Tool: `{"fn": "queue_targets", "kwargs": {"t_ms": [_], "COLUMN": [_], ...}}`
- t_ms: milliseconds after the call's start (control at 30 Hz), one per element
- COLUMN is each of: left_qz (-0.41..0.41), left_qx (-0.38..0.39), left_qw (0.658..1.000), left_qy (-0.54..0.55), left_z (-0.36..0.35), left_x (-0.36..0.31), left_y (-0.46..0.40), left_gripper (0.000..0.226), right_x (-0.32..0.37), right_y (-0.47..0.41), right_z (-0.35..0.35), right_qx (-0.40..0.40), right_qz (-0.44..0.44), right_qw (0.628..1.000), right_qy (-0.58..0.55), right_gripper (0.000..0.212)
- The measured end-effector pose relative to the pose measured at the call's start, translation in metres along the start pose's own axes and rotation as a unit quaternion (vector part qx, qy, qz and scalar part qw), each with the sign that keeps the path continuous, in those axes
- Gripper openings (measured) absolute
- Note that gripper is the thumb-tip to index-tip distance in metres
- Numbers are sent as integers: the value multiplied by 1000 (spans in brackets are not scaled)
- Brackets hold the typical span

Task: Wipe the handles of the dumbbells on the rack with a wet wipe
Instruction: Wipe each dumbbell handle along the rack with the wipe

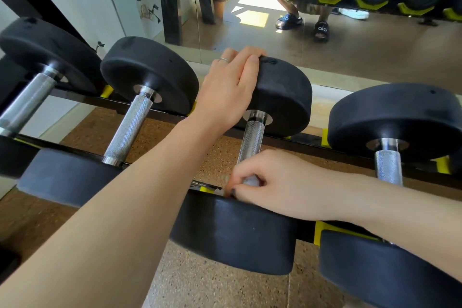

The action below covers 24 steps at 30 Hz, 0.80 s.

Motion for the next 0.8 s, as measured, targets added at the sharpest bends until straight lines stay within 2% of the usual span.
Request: {"fn": "queue_targets", "kwargs": {"t_ms": [200,267,333,400,467,533,600,700,800], "left_qz": [6,6,5,6,2,-2,-3,-1,4], "left_qx": [-6,-5,-7,-7,-6,-6,-4,1,0], "left_qw": [1000,1000,1000,1000,1000,1000,1000,1000,1000], "left_qy": [3,3,6,5,3,4,6,7,3], "left_z": [-1,0,0,0,0,0,0,-1,0], "left_x": [-1,-1,-1,-1,-2,0,1,-1,-2], "left_y": [1,1,0,0,-1,0,1,1,1], "left_gripper": [39,39,38,38,38,37,36,37,38], "right_x": [-41,-53,-57,-48,-37,-30,-32,-28,-16], "right_y": [22,20,16,11,3,-3,-6,-4,-3], "right_z": [-13,0,23,45,50,36,23,20,8], "right_qx": [51,-27,-137,-227,-279,-271,-243,-218,-87], "right_qz": [-134,-177,-170,-106,-39,14,47,83,122], "right_qw": [987,970,943,949,959,955,949,952,981], "right_qy": [-72,-167,-251,-193,-30,123,197,196,122], "right_gripper": [12,15,16,20,20,21,27,26,25]}}
Point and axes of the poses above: each hand's wrist, its own y-axis away from the middle knuckle, its own z-axis out of the back of the hand, x = y × z, the point moved 5 cm from there along -y, towards the middle knuckle, and after that the axes turned 6 degrees about y, right-handed, at the moved point
